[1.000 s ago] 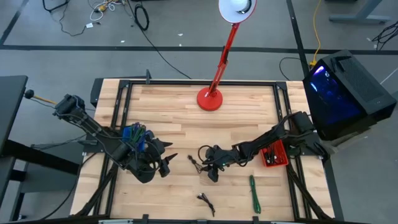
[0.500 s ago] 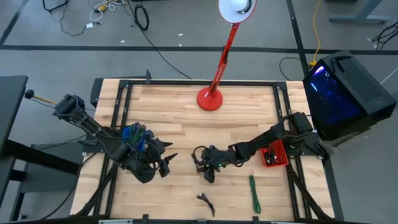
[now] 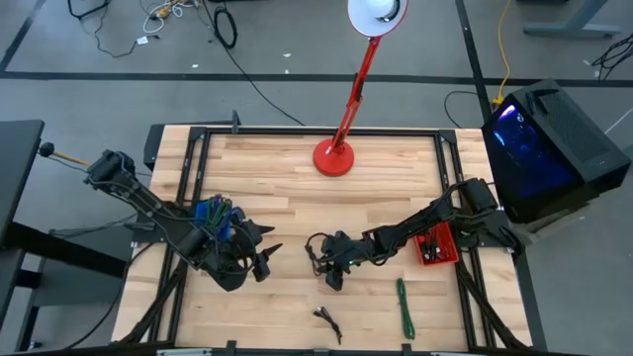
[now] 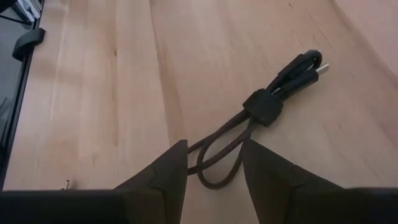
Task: Pick & Place USB Port
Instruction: Put the black charger cable into the red bin
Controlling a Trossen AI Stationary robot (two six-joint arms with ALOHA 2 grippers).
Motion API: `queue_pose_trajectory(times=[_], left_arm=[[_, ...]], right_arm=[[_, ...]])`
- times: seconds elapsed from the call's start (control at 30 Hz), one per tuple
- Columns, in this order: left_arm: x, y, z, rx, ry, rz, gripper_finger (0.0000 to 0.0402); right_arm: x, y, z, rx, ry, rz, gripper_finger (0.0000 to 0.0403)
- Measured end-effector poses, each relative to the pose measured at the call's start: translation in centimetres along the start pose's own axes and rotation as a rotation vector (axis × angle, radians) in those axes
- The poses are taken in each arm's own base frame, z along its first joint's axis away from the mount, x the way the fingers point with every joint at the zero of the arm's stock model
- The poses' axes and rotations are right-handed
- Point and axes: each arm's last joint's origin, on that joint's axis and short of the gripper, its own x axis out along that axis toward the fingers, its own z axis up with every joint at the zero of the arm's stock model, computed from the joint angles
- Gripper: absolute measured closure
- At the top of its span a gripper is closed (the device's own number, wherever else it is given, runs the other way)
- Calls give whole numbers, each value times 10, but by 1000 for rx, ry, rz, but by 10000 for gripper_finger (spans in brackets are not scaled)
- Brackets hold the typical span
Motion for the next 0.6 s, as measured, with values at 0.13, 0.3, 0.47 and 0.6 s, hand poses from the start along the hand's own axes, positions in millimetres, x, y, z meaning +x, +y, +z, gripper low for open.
queue_pose_trajectory(times=[0.13, 0.3, 0.47, 0.6], left_arm=[[0, 0, 0, 0, 0, 0, 165], [0, 0, 0, 0, 0, 0, 165], [0, 0, 0, 0, 0, 0, 165], [0, 0, 0, 1, 0, 0, 165]], right_arm=[[0, 1, -1, 8, 4, -1, 247], [-1, 6, -5, -5, 11, 9, 251], [-1, 9, -7, -28, 13, 9, 276], [-1, 6, -10, -35, 48, -11, 341]])
